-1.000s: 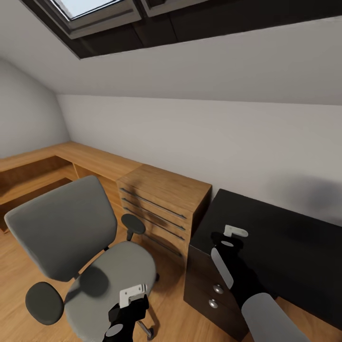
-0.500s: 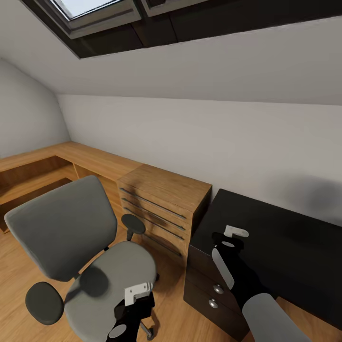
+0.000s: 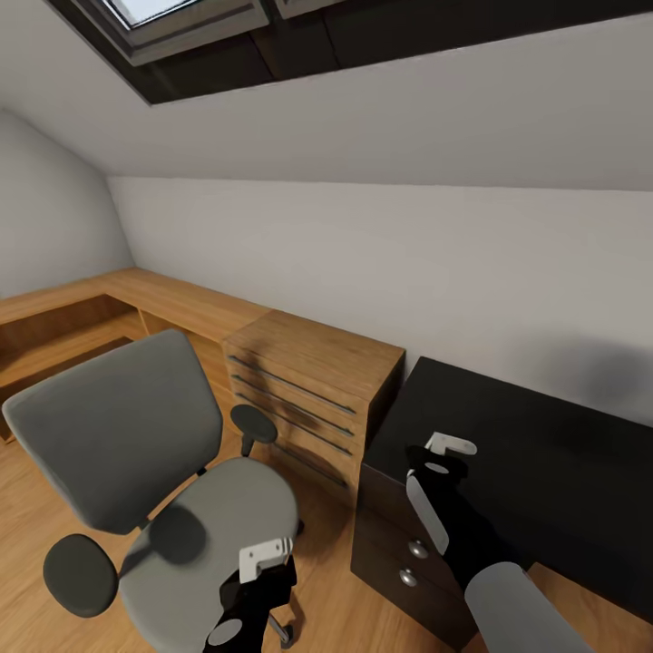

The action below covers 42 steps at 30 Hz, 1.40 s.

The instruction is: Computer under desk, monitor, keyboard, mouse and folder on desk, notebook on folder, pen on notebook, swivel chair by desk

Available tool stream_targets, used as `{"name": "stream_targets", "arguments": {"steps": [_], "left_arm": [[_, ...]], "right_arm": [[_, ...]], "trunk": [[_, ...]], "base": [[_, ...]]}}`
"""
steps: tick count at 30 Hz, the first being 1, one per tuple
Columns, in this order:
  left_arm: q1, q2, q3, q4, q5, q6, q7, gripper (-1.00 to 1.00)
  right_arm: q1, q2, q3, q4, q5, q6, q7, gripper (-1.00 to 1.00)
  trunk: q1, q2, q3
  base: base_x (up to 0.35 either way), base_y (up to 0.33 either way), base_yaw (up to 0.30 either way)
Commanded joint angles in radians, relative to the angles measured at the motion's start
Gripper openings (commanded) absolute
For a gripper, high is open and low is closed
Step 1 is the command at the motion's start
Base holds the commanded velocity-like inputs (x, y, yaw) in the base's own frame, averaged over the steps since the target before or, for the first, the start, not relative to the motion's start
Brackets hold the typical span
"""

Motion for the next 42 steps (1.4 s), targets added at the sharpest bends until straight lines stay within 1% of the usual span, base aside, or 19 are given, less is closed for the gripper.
{"name": "stream_targets", "arguments": {"steps": [1,6,15,21,24,26,28,30,42], "left_arm": [[-0.001,0.001,-0.002,-0.002,0.004,0.004,0.007,1.0],[-0.001,0.001,-0.001,-0.001,0.005,0.004,0.007,1.0],[-0.001,0.001,-0.002,0.004,0.005,0.008,0.006,1.0],[-0.001,0.001,-0.003,0.019,0.004,0.006,0.006,1.0],[-0.001,0.001,-0.004,0.019,0.004,0.006,0.006,1.0],[-0.001,0.001,-0.004,0.02,0.004,0.006,0.006,1.0],[-0.001,0.001,-0.004,0.02,0.004,0.005,0.006,1.0],[-0.001,0.001,-0.005,0.02,0.004,0.005,0.006,1.0],[-0.001,0.001,-0.007,0.02,0.003,0.005,0.006,1.0]], "right_arm": [[0.0,-0.001,0.003,-0.001,-0.005,0.005,-0.007,1.0],[0.004,-0.001,0.003,-0.001,-0.006,0.005,-0.008,1.0],[0.005,-0.003,0.002,-0.001,-0.005,0.005,-0.007,1.0],[0.005,-0.017,0.002,0.035,-0.003,-0.025,0.008,1.0],[0.005,-0.023,0.001,0.055,-0.003,-0.046,0.024,1.0],[0.005,-0.029,-0.001,0.083,-0.002,-0.07,0.05,1.0],[0.005,-0.042,-0.002,0.138,-0.001,-0.102,0.103,1.0],[0.004,-0.047,-0.003,0.169,-0.001,-0.117,0.129,1.0],[0.004,-0.05,-0.001,0.183,0.001,-0.124,0.142,1.0]], "trunk": [[0.004,-0.008,-0.004],[0.023,-0.043,-0.022],[0.023,-0.043,-0.027],[0.023,-0.043,-0.027],[0.023,-0.043,-0.027],[0.023,-0.043,-0.027],[0.023,-0.043,-0.027],[0.023,-0.043,-0.027],[0.023,-0.043,-0.027]], "base": [[0.0,0.0,0.005],[0.0,0.0,0.071],[0.0,0.0,0.1],[0.0,0.0,0.007],[0.0,0.0,0.002],[0.0,0.0,0.0],[0.0,0.0,0.0],[0.0,0.0,0.0],[0.0,0.0,0.0]]}}
